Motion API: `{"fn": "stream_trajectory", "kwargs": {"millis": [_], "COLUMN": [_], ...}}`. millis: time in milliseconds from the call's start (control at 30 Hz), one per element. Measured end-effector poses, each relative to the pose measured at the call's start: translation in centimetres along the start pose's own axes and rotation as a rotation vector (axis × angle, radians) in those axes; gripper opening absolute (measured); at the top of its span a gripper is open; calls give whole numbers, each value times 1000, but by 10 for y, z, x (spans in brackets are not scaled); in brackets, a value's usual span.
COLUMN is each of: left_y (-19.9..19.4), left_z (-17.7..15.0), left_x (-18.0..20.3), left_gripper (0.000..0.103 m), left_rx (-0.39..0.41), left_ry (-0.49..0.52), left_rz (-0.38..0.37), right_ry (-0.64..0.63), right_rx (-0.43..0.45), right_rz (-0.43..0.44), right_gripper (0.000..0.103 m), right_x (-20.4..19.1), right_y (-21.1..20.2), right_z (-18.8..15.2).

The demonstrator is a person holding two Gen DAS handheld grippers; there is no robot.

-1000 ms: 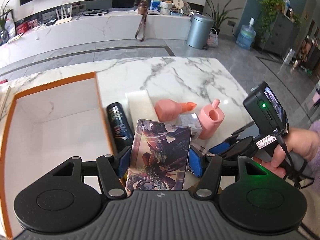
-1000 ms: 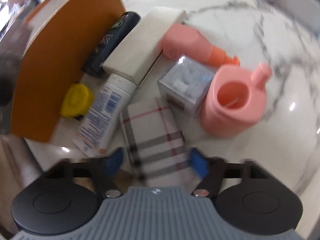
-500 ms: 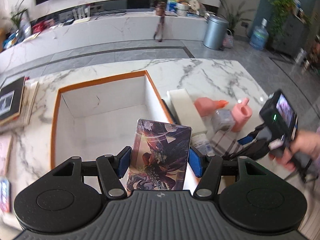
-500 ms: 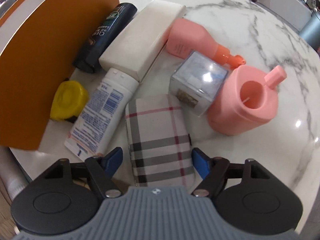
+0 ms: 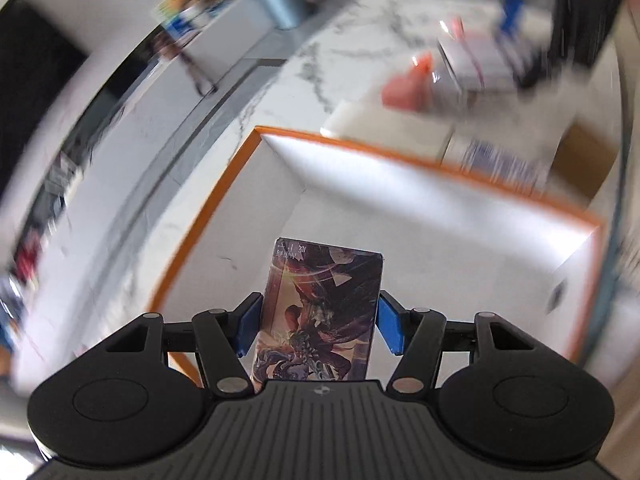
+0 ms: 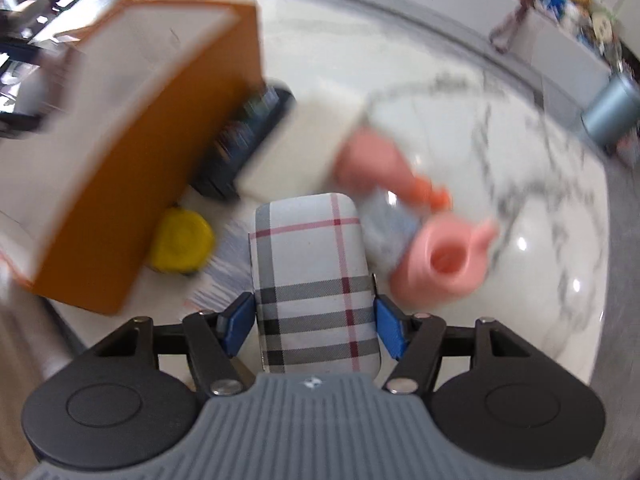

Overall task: Organize rigid objects
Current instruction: 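Lower the card box into the orange box and open left tool while right carries plaid case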

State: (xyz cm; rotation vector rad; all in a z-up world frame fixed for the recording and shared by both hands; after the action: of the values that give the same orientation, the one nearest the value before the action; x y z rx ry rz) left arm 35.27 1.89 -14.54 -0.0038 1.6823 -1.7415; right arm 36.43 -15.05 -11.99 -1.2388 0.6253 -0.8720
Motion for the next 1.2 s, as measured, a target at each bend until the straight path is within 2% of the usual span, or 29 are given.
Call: {"fn": "stream_trajectory", "kwargs": {"millis": [100,267,367,600,767,833,933,967,1033,1100,1200], "left_y": [26,66,83,109,126,129,129,128,129,127,114], "left_z": [1,-3,-3,-5,-5,-3,-3,-1,-1,-3,-4], "left_x": [-3,-9,-14,-26,-35,-38,-41,-42,-45,-44,-46], "left_gripper": [69,69,69,69,66,72,72,72,82,82,82], "left_rx": [-46,-110,-108,-92,-105,-112,-113,-110,-126,-122,-79], "left_ry": [130,233,248,260,276,270,256,250,271,278,230], "left_rz": [46,43,40,17,50,71,93,117,186,212,218], "right_ry": [-79,-207,-279,-362,-416,-435,-453,-455,-463,-478,-483], "right_rx": [78,147,154,103,73,46,18,9,-6,-15,-29], "right_rz": [19,61,72,86,78,66,49,51,47,42,43], "right_gripper": [65,65,65,65,65,65,65,65,65,65,65], "right_x": [-22,-62,-85,-119,-135,-138,-140,-140,-141,-144,-147], "right_y": [-31,-42,-30,19,29,40,48,50,52,53,52], "right_z": [30,80,109,150,149,150,147,146,142,139,132]}}
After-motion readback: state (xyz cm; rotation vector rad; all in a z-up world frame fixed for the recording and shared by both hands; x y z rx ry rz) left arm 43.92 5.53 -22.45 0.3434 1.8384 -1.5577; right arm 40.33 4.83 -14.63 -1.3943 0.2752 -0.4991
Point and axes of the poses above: each gripper's, at about its wrist camera, not at the fingertips, and y roughly the way its jaws point, x to its right, z to its top, the point moved 10 cm from there along y, roughly the way its jaws point, and after that the axes turned 11 degrees about -x, right-handed, at the moved point
